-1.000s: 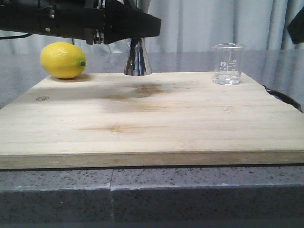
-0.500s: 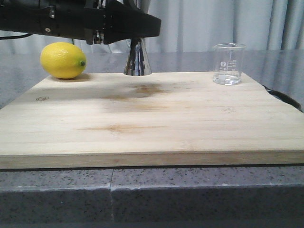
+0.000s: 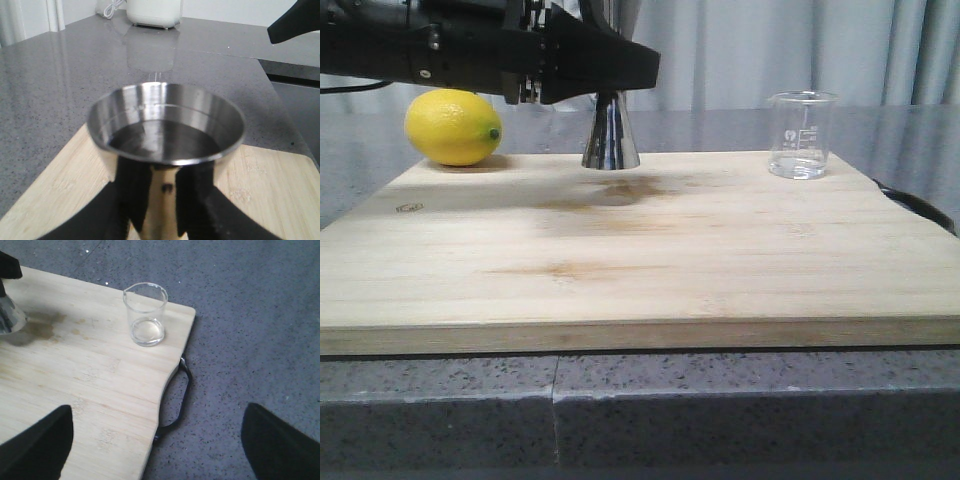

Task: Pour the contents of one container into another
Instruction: 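Lower the filled jigger onto the board with the left gripper, then open the left gripper and withdraw it from the jigger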

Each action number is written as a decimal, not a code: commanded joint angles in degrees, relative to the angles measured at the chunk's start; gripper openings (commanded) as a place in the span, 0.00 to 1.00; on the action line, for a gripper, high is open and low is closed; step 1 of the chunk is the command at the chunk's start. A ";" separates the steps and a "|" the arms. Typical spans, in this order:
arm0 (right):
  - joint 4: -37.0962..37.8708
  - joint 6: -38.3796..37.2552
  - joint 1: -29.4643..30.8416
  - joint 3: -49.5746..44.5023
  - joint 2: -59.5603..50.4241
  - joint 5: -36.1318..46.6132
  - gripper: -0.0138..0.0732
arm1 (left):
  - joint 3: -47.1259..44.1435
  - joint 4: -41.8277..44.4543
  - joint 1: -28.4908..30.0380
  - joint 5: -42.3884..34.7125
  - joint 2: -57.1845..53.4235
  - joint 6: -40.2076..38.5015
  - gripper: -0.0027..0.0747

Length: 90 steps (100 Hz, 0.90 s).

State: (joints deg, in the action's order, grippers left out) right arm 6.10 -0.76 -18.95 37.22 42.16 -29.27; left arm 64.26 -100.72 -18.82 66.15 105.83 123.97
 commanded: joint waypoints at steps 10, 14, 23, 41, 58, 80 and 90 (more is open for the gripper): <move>0.98 0.00 0.00 1.66 -0.39 5.87 0.85 | 1.52 -4.27 -0.58 6.50 -0.63 0.31 0.28; 0.98 0.00 0.00 1.66 -0.39 5.87 0.85 | 1.52 -4.01 -0.58 6.50 -0.52 0.72 0.28; 1.21 0.00 0.00 1.66 -0.39 5.87 0.85 | 1.52 -3.18 -0.58 6.50 -0.52 0.72 0.28; 1.37 0.00 0.00 1.66 -0.39 5.87 0.85 | 1.52 -2.53 -0.58 6.50 -0.52 1.09 0.28; 1.47 0.00 0.00 1.66 -0.39 5.87 0.85 | 1.52 -2.06 -0.58 6.50 0.53 1.09 0.28; 1.47 0.00 0.00 1.66 -0.39 5.87 0.85 | 1.52 0.17 -0.58 6.50 1.45 1.09 0.28; 1.47 0.00 0.00 1.66 -0.39 5.87 0.85 | 1.52 0.16 -0.58 6.50 1.45 1.09 0.28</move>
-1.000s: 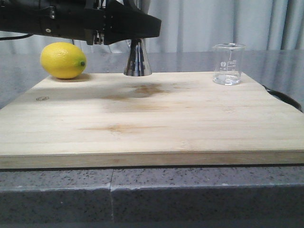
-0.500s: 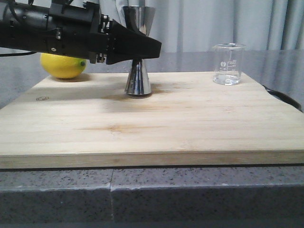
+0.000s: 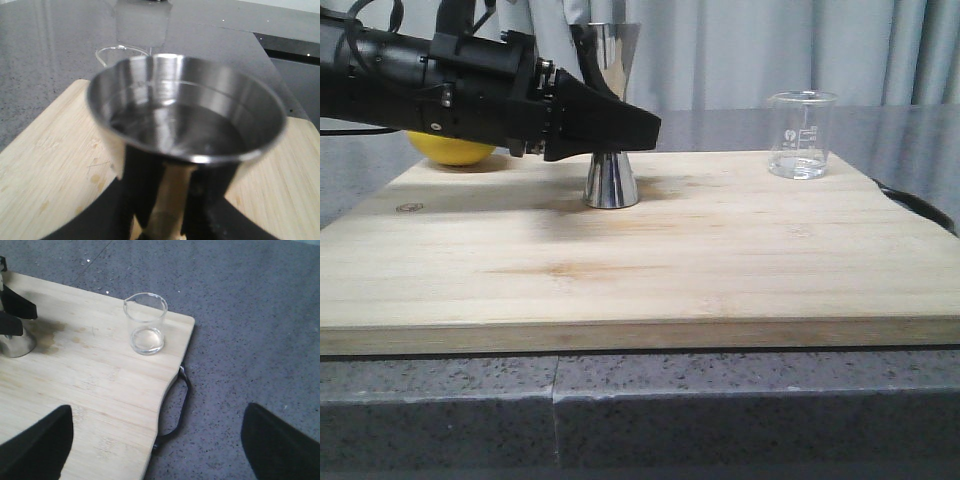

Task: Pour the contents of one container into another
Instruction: 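Open the left gripper and withdraw it from the jigger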

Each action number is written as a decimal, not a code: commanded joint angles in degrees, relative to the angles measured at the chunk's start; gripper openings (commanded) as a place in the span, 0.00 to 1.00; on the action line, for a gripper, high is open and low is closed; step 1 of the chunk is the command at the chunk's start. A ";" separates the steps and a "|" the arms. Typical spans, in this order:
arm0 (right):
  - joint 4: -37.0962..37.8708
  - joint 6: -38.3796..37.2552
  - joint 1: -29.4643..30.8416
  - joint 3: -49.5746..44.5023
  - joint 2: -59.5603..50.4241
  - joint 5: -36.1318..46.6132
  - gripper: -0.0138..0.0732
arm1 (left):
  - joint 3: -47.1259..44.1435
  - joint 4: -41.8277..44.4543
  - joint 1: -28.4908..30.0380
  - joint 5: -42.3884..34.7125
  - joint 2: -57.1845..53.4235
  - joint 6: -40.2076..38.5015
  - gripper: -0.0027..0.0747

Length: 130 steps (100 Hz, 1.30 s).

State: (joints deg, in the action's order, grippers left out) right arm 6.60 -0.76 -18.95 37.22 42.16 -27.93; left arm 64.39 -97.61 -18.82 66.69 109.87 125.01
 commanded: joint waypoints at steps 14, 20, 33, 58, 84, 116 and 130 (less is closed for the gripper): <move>0.98 0.00 0.00 1.66 -0.39 4.54 0.85 | 1.38 -2.83 -0.58 5.95 -2.59 0.06 0.29; 0.98 0.00 0.00 1.66 -0.39 4.54 0.85 | 1.38 -2.83 -0.58 5.95 -2.59 0.06 0.33; 0.98 0.00 0.00 1.66 -0.39 4.54 0.85 | 1.38 -2.83 -0.58 5.95 -2.59 0.06 0.52; 0.98 0.00 0.00 1.66 -0.39 4.54 0.85 | 1.48 1.03 -0.58 4.10 -3.91 -5.33 0.72; 0.98 0.00 0.00 1.66 -0.39 4.54 0.85 | 1.51 14.75 -0.58 -5.87 -11.73 -18.65 0.72; 0.98 0.00 0.00 1.66 -0.39 4.54 0.85 | 1.51 41.56 -0.58 -16.09 -27.33 -46.21 0.72; 0.98 0.00 0.00 1.66 -0.39 4.54 0.85 | 1.51 56.75 -0.58 -17.41 -35.91 -63.76 0.72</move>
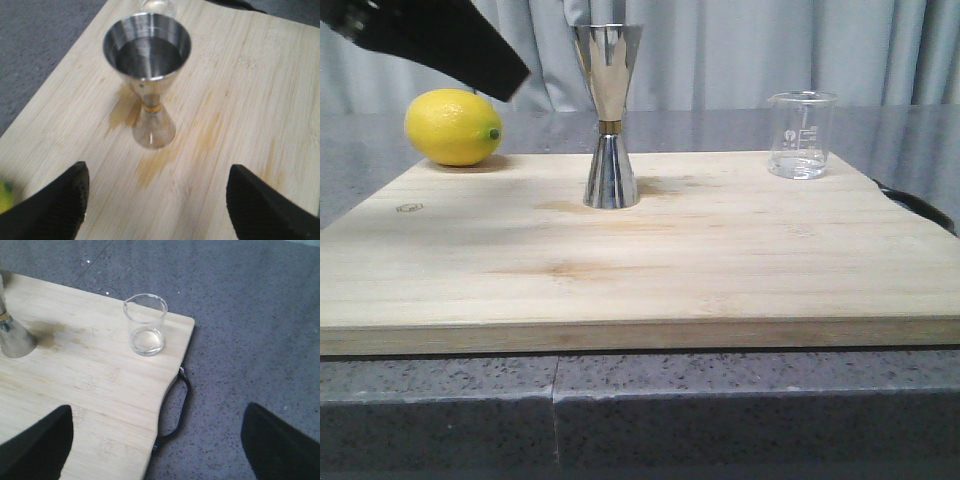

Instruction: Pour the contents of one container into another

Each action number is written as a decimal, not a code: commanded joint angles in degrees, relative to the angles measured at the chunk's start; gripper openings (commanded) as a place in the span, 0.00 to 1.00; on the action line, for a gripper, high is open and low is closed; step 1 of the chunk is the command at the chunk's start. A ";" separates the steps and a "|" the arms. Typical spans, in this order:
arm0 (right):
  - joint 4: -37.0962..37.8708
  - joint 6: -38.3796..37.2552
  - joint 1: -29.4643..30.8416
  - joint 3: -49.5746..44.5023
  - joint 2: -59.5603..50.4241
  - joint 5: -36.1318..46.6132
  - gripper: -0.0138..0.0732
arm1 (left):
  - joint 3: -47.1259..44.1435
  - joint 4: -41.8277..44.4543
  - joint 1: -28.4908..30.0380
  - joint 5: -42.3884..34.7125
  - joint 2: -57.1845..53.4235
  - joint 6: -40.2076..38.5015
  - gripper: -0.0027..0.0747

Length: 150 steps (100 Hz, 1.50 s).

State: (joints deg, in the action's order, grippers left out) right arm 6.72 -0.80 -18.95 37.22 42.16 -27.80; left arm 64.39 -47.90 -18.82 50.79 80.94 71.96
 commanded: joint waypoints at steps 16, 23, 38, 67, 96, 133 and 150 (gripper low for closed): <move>-0.60 -0.20 0.00 1.66 -0.39 4.41 0.85 | 1.51 22.77 -0.58 -1.65 -15.38 -32.21 0.71; -1.92 -0.37 0.00 1.66 -0.39 4.17 0.85 | 1.51 27.95 -0.58 -1.19 -18.50 -40.74 0.71; -2.24 -3.82 0.00 1.66 -0.39 2.73 0.85 | 1.51 37.08 -0.58 1.44 -23.93 -54.41 0.71; -1.97 -3.82 0.12 1.66 -0.39 -0.08 0.85 | -3.68 48.61 -0.58 1.44 -33.94 -73.29 0.71; -1.97 -3.82 0.12 1.66 -0.39 -0.30 0.72 | -13.85 50.57 -0.58 -7.04 -41.62 -77.30 0.52; -1.97 -3.82 0.12 1.66 -0.15 -0.68 0.14 | -14.78 50.57 -0.58 -7.84 -41.60 -77.30 0.12; -1.43 -3.82 0.12 1.66 -0.05 -0.31 0.08 | -14.78 50.70 -0.58 -9.98 -41.60 -77.30 0.01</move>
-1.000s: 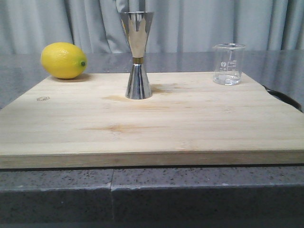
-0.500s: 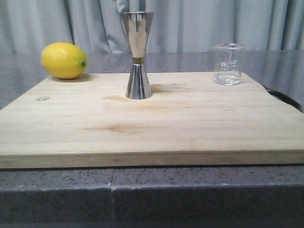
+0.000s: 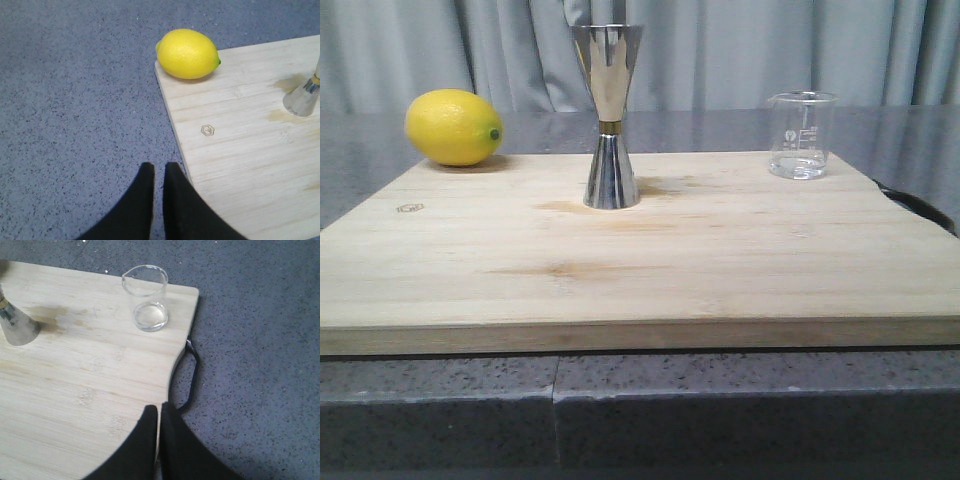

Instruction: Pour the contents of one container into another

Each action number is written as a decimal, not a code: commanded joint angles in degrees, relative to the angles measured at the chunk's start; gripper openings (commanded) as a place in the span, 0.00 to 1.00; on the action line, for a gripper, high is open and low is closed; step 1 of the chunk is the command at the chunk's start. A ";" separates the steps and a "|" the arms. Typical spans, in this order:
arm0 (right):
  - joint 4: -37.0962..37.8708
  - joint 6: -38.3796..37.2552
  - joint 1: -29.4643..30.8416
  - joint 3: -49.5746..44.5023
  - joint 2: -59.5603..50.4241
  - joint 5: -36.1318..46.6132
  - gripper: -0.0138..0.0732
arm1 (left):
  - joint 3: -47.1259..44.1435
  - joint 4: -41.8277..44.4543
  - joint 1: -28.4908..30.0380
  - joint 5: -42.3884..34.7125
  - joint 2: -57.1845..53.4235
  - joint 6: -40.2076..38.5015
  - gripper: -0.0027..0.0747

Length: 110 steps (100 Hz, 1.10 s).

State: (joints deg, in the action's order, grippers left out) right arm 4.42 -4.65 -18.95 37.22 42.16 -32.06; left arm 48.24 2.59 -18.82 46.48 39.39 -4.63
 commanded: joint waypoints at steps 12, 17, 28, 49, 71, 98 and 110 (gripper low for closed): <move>0.86 0.04 0.12 1.66 -0.05 3.43 0.08 | 1.37 0.21 -0.58 -5.98 -0.05 -0.71 0.01; 0.86 0.04 0.12 1.66 -0.05 3.43 0.08 | 1.37 0.21 -0.58 -5.98 -0.05 -0.71 0.01; 0.86 0.04 0.12 1.66 -0.05 3.43 0.08 | 1.37 0.21 -0.58 -5.98 -0.05 -0.71 0.01; 0.86 0.04 0.12 1.66 -0.05 3.43 0.08 | 1.29 0.21 -0.58 -5.98 0.10 -0.71 0.01; 0.86 0.04 0.12 1.66 -0.05 3.43 0.08 | -5.42 -4.17 6.49 -10.41 -5.69 3.18 0.01; 0.86 0.04 0.12 1.66 -0.05 3.43 0.08 | -26.73 -4.17 15.45 -29.67 -23.06 3.30 0.01; 0.86 0.04 0.12 1.66 -0.05 3.43 0.08 | -35.93 -4.06 15.79 -37.79 -30.04 3.30 0.01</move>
State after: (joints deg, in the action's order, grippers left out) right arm 4.53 -4.65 -18.95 37.22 42.16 -32.19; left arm 15.60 -1.04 -3.37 18.92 12.54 -1.40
